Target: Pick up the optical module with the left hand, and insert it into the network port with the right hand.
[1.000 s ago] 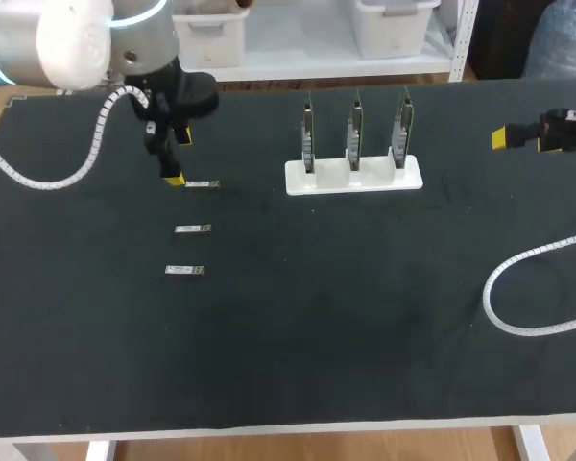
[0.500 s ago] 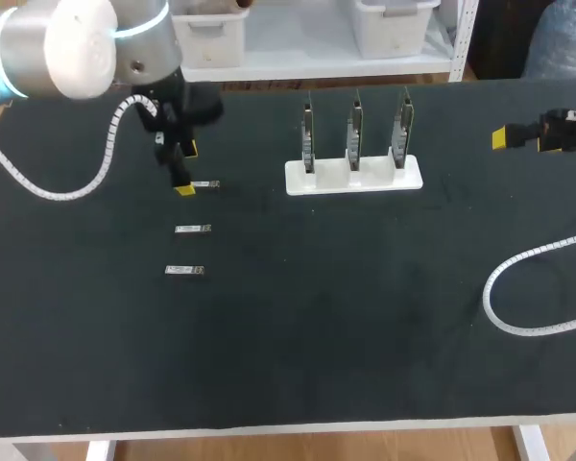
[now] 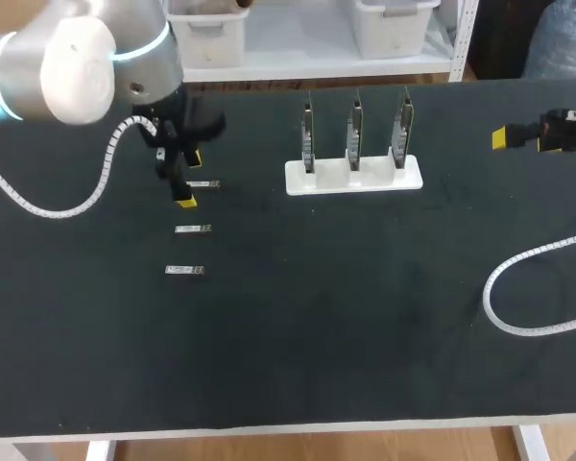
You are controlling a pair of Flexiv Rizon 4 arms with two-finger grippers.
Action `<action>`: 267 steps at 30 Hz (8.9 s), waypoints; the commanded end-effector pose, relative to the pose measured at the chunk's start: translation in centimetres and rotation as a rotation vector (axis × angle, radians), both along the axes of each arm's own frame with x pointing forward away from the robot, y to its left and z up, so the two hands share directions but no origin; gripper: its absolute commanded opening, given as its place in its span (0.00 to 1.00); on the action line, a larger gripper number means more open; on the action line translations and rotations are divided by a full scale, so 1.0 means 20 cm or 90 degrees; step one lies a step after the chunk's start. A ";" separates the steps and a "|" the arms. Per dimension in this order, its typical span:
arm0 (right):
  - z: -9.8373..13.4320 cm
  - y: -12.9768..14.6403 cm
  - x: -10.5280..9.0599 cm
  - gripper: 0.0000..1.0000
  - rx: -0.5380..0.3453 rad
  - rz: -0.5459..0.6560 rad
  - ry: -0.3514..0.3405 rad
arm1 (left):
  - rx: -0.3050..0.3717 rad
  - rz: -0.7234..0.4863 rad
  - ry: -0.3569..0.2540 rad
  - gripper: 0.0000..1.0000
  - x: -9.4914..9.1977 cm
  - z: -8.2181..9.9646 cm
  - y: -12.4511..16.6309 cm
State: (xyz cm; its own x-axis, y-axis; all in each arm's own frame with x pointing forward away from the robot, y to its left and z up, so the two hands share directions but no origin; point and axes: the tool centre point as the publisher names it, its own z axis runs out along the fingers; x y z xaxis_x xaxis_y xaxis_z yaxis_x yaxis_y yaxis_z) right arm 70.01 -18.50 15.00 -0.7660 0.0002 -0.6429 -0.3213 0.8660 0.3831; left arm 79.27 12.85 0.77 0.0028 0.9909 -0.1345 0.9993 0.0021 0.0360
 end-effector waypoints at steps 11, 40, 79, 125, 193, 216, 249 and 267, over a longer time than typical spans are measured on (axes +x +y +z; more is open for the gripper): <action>0.00 0.00 0.00 1.00 0.000 0.000 0.000 | 0.028 -0.006 -0.016 1.00 0.09 -0.03 0.00; 0.00 0.00 0.00 1.00 0.000 0.000 0.000 | 0.060 0.032 0.004 1.00 0.12 -0.09 0.03; 0.00 0.00 0.00 1.00 0.000 0.000 0.000 | 0.068 0.049 0.024 0.00 0.11 -0.11 0.04; 0.00 0.00 0.00 1.00 0.000 0.000 0.000 | -0.598 0.372 -0.025 0.00 0.10 0.73 -0.04; 0.00 0.00 0.00 1.00 0.000 0.000 0.000 | -0.837 0.058 -0.067 0.00 0.01 1.00 -0.77; 0.00 0.00 0.00 1.00 0.000 0.000 0.000 | -0.858 0.011 -0.010 0.00 0.09 1.04 -0.88; 0.00 0.00 0.00 1.00 0.000 0.000 0.000 | -0.864 0.041 -0.003 0.00 0.14 0.97 -0.95; 0.00 0.00 0.00 1.00 0.000 0.000 0.000 | -0.863 0.042 -0.009 0.00 0.14 0.98 -0.93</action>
